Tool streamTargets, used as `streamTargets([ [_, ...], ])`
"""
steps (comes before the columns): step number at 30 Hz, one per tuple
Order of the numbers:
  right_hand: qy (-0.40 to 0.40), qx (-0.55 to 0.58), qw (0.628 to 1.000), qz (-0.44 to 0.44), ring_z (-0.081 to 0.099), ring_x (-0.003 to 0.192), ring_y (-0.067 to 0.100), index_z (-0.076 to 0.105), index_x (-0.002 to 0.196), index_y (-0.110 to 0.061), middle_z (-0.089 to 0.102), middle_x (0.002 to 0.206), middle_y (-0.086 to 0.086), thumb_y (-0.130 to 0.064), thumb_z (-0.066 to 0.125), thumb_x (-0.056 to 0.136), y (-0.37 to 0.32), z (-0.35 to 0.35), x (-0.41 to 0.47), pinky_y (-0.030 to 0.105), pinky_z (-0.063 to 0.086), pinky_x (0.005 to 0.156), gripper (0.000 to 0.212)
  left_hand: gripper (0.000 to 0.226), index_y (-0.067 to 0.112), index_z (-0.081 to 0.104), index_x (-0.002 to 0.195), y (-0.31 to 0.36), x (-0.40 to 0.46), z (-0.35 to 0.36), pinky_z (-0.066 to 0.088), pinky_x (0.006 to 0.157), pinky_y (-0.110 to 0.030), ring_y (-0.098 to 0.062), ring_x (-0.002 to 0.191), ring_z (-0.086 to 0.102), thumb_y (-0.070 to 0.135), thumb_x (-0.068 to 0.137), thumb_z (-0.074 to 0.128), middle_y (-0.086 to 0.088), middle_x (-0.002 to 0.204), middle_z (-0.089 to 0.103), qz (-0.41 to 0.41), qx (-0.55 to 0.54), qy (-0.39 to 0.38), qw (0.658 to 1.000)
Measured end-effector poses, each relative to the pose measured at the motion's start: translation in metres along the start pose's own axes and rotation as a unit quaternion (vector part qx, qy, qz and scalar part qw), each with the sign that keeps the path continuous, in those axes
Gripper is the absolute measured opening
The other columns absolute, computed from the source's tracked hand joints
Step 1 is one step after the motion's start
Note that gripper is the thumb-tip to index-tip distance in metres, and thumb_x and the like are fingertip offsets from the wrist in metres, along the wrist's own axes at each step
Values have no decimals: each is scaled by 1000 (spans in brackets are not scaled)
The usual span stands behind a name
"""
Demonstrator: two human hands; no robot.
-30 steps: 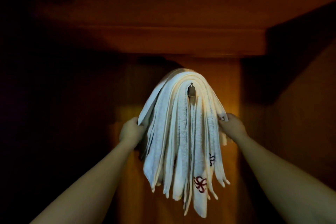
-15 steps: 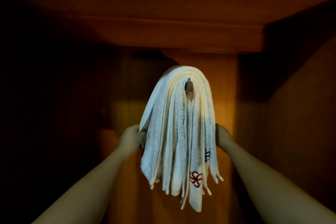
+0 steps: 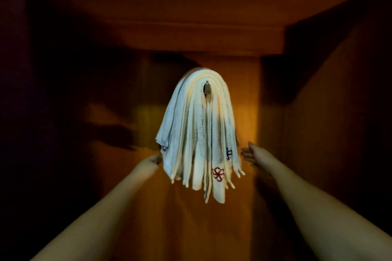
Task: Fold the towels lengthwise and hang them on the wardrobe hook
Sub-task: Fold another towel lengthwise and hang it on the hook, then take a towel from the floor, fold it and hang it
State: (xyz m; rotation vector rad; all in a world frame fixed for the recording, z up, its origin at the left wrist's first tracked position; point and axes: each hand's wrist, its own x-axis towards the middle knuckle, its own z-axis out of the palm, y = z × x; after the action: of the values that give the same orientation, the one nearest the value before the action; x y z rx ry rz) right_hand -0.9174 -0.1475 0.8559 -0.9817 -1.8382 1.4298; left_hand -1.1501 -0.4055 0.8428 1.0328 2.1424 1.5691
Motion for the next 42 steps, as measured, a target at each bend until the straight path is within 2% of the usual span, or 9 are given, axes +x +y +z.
streamTargets([
  [3,30,-29,999,-12,60,105,29,54,131,9,62,112,15,-38,28,109,4,-14,-19,37,44,98,58,35,7,61,128,-20,-29,-11,41,77,-25,-19,103,57,0,96,51,-13,128,62,-42,66,38,996],
  [5,39,-106,993,-29,59,95,28,61,121,5,64,107,14,-35,31,109,8,-19,-42,33,42,86,52,23,12,66,114,-31,-51,-13,40,67,-26,-16,86,56,6,95,55,-10,110,66,-57,73,42,995],
  [8,30,-231,971,-47,62,100,30,66,98,-7,68,112,19,-33,34,108,16,-18,-90,32,42,84,43,19,14,65,110,-38,-94,-9,42,67,-28,-20,82,58,10,94,56,-9,98,67,-67,78,23,994],
  [14,-21,-398,915,-63,57,101,20,67,119,-11,64,119,8,-38,40,106,39,1,-218,29,41,85,40,24,22,58,119,-48,-183,14,43,64,-32,-19,72,56,14,97,52,-9,98,66,-67,115,-72,988],
  [18,-36,-430,902,-21,56,118,22,59,134,-14,60,133,6,-41,43,104,78,6,-301,33,43,93,43,34,23,53,134,-59,-243,36,43,68,-25,-9,87,57,21,100,50,0,122,59,-16,176,-170,969],
  [23,-49,-443,894,49,56,105,16,57,135,-21,60,132,3,-47,45,102,145,12,-391,30,44,87,43,42,22,47,143,-91,-309,57,39,90,-25,-14,124,52,24,102,51,1,140,54,23,222,-283,933],
  [28,-51,-428,894,118,54,124,22,55,138,-17,57,138,3,-44,47,102,212,24,-475,28,41,94,46,46,21,46,144,-141,-370,85,42,105,-30,-14,128,50,31,100,55,1,144,51,24,262,-379,887],
  [34,-29,-391,896,207,51,128,23,54,139,-16,54,141,4,-44,47,102,306,12,-573,31,39,101,47,44,28,48,141,-176,-434,135,50,86,-31,-6,91,57,37,98,56,2,142,46,14,296,-443,846],
  [42,2,-349,868,353,44,137,22,47,145,-20,45,151,2,-48,46,102,413,-62,-676,35,32,112,51,45,29,48,140,-184,-495,250,46,95,-32,-16,124,51,38,97,56,1,147,44,58,314,-552,770],
])
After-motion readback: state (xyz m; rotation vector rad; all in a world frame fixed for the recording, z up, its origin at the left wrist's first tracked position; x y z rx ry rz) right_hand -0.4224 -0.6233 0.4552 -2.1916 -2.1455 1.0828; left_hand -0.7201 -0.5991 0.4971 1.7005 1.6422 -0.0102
